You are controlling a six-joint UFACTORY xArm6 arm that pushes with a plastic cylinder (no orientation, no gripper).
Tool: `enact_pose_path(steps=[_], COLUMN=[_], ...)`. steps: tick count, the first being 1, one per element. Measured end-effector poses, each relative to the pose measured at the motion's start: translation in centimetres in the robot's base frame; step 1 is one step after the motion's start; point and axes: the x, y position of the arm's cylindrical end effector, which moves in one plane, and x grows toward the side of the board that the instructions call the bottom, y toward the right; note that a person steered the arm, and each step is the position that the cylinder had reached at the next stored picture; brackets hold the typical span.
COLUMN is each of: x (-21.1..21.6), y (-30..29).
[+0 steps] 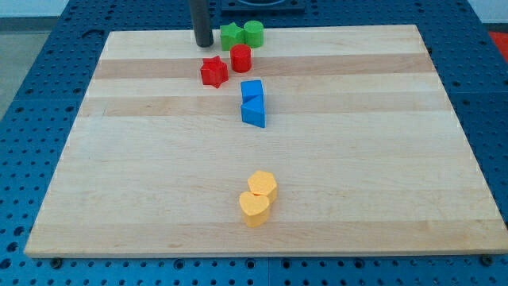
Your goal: Push the green star along with green circle to the top center
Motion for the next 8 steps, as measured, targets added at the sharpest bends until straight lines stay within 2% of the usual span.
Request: enact_pose_path(steps=[4, 7, 8], x=[-1.2, -1.1, 0.4], y=[6.8, 2.9, -0.5])
